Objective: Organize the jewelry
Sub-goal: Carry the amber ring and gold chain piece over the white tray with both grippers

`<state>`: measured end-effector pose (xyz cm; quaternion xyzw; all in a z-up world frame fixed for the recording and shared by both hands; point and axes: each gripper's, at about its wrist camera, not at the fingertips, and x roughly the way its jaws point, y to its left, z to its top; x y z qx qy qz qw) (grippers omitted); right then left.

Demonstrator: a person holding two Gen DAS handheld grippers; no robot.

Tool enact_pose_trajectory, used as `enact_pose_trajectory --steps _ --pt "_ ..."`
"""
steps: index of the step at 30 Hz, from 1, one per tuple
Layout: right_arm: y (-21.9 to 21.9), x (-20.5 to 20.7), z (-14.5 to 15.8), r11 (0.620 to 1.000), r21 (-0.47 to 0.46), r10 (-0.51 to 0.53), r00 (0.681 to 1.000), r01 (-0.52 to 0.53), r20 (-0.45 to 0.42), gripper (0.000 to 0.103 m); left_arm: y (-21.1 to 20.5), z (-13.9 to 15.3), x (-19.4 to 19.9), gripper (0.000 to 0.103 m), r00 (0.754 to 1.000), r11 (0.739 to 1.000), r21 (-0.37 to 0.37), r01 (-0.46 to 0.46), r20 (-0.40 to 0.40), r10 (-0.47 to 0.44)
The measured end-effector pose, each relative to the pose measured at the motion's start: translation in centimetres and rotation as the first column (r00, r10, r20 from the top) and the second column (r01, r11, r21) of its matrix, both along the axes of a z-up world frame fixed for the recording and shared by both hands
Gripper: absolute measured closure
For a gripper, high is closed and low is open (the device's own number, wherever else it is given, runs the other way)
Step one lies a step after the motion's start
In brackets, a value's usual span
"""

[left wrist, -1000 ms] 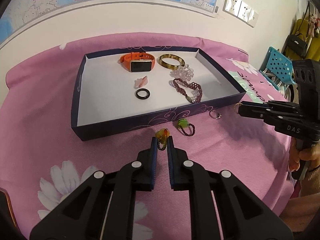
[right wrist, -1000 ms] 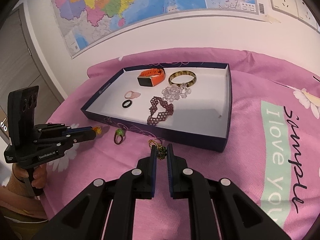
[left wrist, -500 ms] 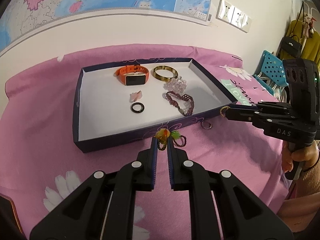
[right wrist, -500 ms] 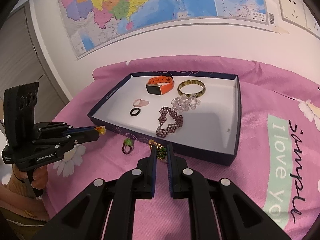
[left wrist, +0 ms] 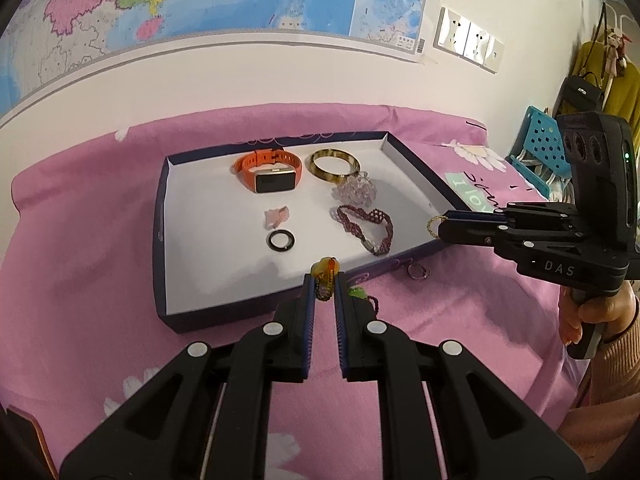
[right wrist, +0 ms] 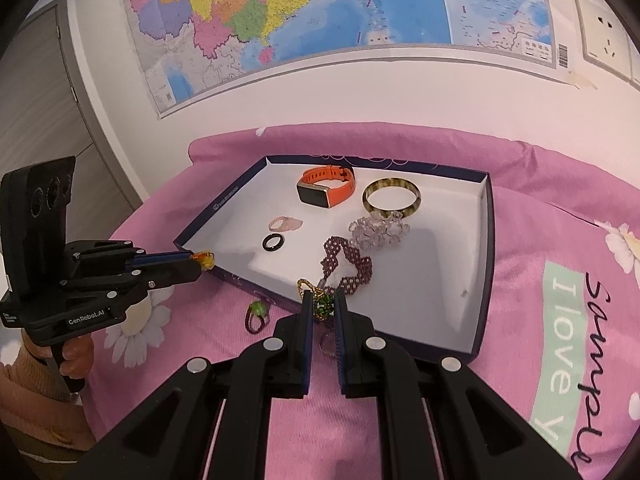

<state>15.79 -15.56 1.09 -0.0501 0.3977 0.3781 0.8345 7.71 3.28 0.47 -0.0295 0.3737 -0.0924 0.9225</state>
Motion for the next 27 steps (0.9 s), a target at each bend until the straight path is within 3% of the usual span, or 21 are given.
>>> enact_pose_trajectory --steps 27 --pt "1.7 3.0 -0.1 1.0 -0.015 0.014 1.0 -0.015 -0.007 0.094 0.2 0.0 2.9 0.093 1.0 1.0 0.011 -0.007 -0.013 0.007"
